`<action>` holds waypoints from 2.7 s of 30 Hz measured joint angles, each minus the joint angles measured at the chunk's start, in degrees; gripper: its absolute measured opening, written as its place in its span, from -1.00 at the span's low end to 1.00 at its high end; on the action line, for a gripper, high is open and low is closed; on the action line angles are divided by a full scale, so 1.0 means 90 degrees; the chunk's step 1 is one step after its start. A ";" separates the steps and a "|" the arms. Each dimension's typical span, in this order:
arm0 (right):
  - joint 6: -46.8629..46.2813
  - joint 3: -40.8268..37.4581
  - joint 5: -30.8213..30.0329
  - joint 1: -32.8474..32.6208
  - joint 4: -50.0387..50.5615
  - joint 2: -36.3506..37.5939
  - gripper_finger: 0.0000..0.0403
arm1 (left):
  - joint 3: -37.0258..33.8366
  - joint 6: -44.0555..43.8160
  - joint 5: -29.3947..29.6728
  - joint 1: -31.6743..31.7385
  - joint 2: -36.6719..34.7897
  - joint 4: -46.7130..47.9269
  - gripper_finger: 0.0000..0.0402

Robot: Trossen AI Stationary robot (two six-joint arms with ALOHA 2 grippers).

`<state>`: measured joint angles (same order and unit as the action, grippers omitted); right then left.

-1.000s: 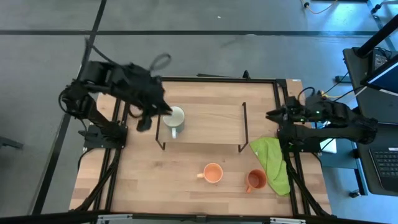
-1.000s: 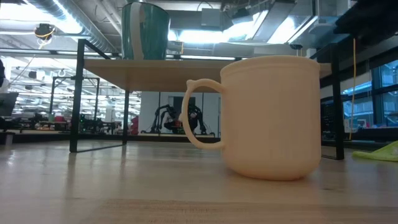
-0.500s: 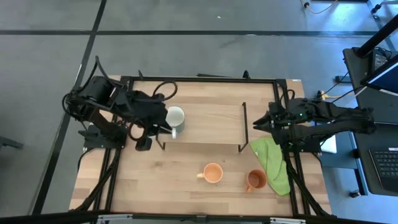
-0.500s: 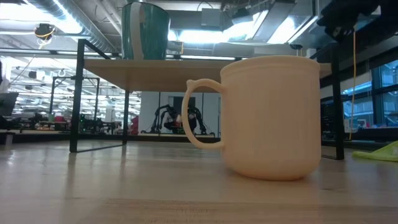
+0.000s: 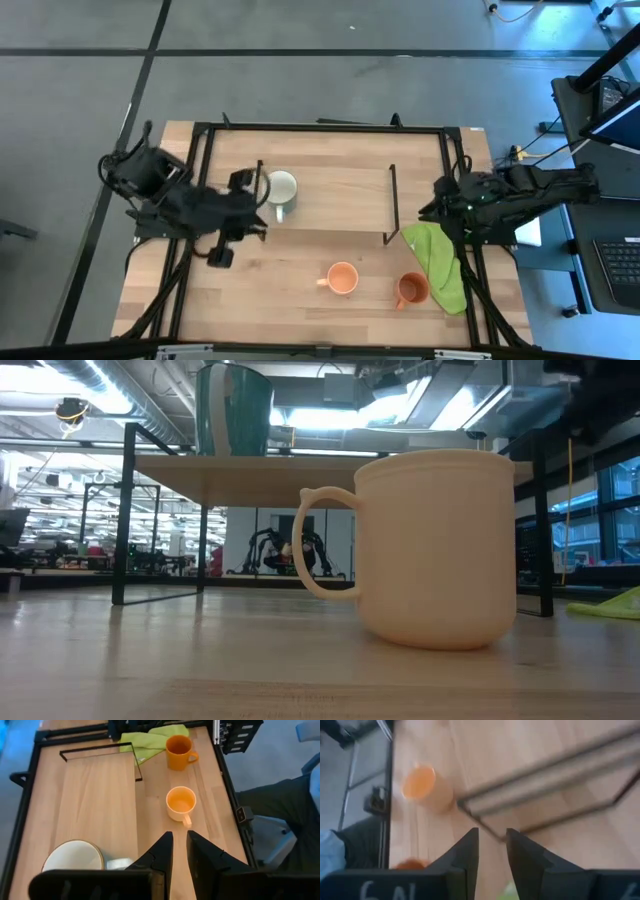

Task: Stack small to large cups/mugs on shelf
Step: Put the orange mug on the shelf

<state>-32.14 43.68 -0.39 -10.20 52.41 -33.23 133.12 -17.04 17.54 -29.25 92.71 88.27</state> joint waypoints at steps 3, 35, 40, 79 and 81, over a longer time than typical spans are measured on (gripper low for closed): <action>-0.0501 0.0000 -0.0009 -0.0341 0.0225 -0.0077 -0.50 | 0.0000 -0.0124 0.0371 -0.0363 -0.0013 0.0002 -0.76; -0.4308 0.0002 0.0590 -0.3503 -0.0785 -0.3070 -0.50 | -0.0005 -0.0838 0.1166 -0.0962 -0.0192 0.0194 -0.76; -0.4350 0.0002 0.0560 -0.3673 -0.0989 -0.3336 -0.50 | -0.0003 -0.0948 0.1166 -0.0962 -0.0192 0.0194 -0.76; -0.4233 0.0005 0.0161 -0.3691 -0.0953 -0.4117 -0.50 | -0.0002 -0.0714 0.1171 -0.0948 -0.0192 0.0194 -0.76; -0.4235 0.0005 0.0163 -0.3691 -0.0962 -0.4189 -0.50 | -0.0002 -0.0712 0.1171 -0.0948 -0.0190 0.0194 -0.76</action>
<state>-70.26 43.72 1.08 -43.42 43.75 -70.93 133.10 -23.44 28.08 -37.78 91.00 90.02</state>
